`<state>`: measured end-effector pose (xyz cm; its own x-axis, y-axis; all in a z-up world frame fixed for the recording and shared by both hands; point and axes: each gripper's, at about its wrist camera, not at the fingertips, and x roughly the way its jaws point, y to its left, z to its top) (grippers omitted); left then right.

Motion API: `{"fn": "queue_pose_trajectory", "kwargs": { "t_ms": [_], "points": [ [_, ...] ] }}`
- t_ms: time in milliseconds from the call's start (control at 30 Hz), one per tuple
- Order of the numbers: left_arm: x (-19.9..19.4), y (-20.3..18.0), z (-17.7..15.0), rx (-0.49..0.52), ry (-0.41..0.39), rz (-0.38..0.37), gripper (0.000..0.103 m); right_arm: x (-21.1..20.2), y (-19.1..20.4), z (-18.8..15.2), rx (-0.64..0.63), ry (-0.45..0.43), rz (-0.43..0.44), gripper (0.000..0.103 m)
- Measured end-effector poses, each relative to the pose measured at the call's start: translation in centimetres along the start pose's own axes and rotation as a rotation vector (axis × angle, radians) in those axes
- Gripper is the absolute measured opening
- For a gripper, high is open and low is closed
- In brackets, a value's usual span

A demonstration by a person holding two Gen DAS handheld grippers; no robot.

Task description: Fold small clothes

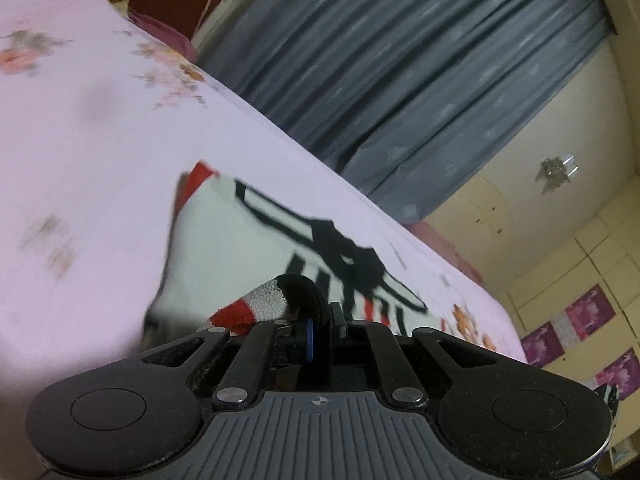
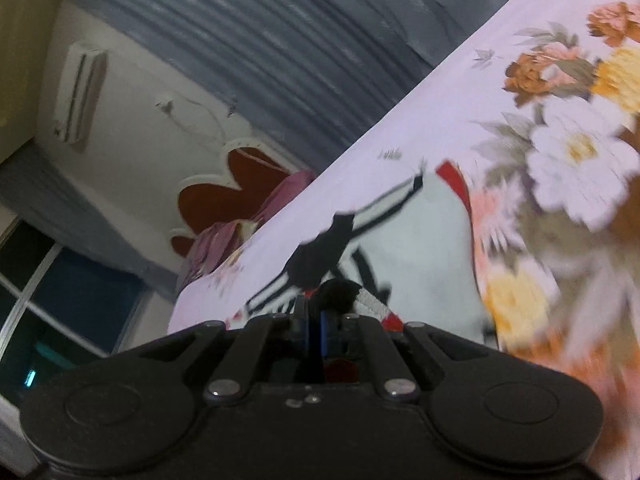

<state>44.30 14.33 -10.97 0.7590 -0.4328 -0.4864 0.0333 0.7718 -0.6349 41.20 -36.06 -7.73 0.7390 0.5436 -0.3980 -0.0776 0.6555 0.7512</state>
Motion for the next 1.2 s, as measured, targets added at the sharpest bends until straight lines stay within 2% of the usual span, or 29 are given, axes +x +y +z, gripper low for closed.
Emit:
{"fn": "queue_pose_trajectory", "kwargs": {
  "t_ms": [100,233,267,333,400,433,467,500,600,633,700,767,867,900,933,967,1000,1033,1100,1200],
  "points": [
    [4.7,0.3,3.0,-0.004,0.033,0.027,0.006,4.0,-1.3,2.5,0.054,0.007,-0.025,0.005],
    [10.5,1.9,5.2,-0.045,0.128,0.077,0.006,9.3,-4.4,4.7,0.156,0.042,-0.068,0.005],
    [11.7,2.2,5.5,-0.043,0.154,0.071,0.006,10.6,-5.2,5.1,0.180,0.054,-0.083,0.008],
    [12.9,2.4,5.8,-0.037,0.143,0.016,0.007,12.5,-6.6,5.6,0.215,0.053,-0.089,0.025],
    [13.1,2.3,5.7,-0.033,0.091,-0.038,0.026,13.1,-7.1,6.0,0.208,-0.021,-0.121,0.077],
    [13.1,2.2,5.4,-0.037,0.080,-0.054,0.034,13.0,-7.0,6.1,0.186,-0.069,-0.143,0.078],
    [13.2,2.0,5.3,-0.027,0.070,-0.060,0.051,12.8,-6.9,6.2,0.168,-0.102,-0.139,0.073],
    [13.1,1.6,5.2,-0.002,0.051,-0.039,0.060,12.6,-6.9,6.3,0.158,-0.112,-0.133,0.068],
    [11.9,1.2,5.2,0.071,-0.008,-0.041,0.068,11.0,-5.6,6.0,0.032,-0.149,-0.132,0.067],
    [11.3,1.2,5.3,0.092,-0.016,-0.038,0.068,10.3,-5.2,5.7,-0.028,-0.144,-0.132,0.066],
    [10.5,0.8,5.4,0.202,0.003,0.022,0.068,9.3,-4.3,4.9,-0.184,-0.096,-0.174,0.058],
    [10.2,0.2,5.5,0.332,0.028,0.084,0.068,9.4,-3.3,4.2,-0.362,-0.004,-0.241,0.057],
    [11.8,-1.0,5.7,0.451,0.084,0.120,0.068,11.1,-2.1,2.8,-0.589,0.123,-0.314,0.055],
    [13.1,-1.5,5.9,0.479,0.120,0.134,0.068,12.5,-1.8,2.5,-0.662,0.164,-0.335,0.051],
    [14.2,-1.7,6.1,0.510,0.149,0.158,0.068,13.7,-1.4,2.3,-0.712,0.176,-0.357,0.050],
    [15.6,-2.0,6.0,0.544,0.167,0.214,0.067,14.6,-1.1,2.4,-0.731,0.167,-0.397,0.045],
    [16.6,-2.3,5.9,0.556,0.164,0.262,0.062,15.9,-1.3,3.3,-0.699,0.136,-0.462,0.039],
    [16.7,-2.5,5.8,0.552,0.153,0.266,0.061,16.2,-1.5,4.3,-0.624,0.108,-0.467,0.038],
    [16.9,-2.8,5.9,0.525,0.145,0.259,0.061,15.9,-1.7,5.8,-0.481,0.053,-0.398,0.037],
    [17.8,-2.6,5.4,0.531,0.165,0.276,0.060,16.7,-0.9,5.2,-0.532,0.102,-0.368,0.044]
  ]
}}
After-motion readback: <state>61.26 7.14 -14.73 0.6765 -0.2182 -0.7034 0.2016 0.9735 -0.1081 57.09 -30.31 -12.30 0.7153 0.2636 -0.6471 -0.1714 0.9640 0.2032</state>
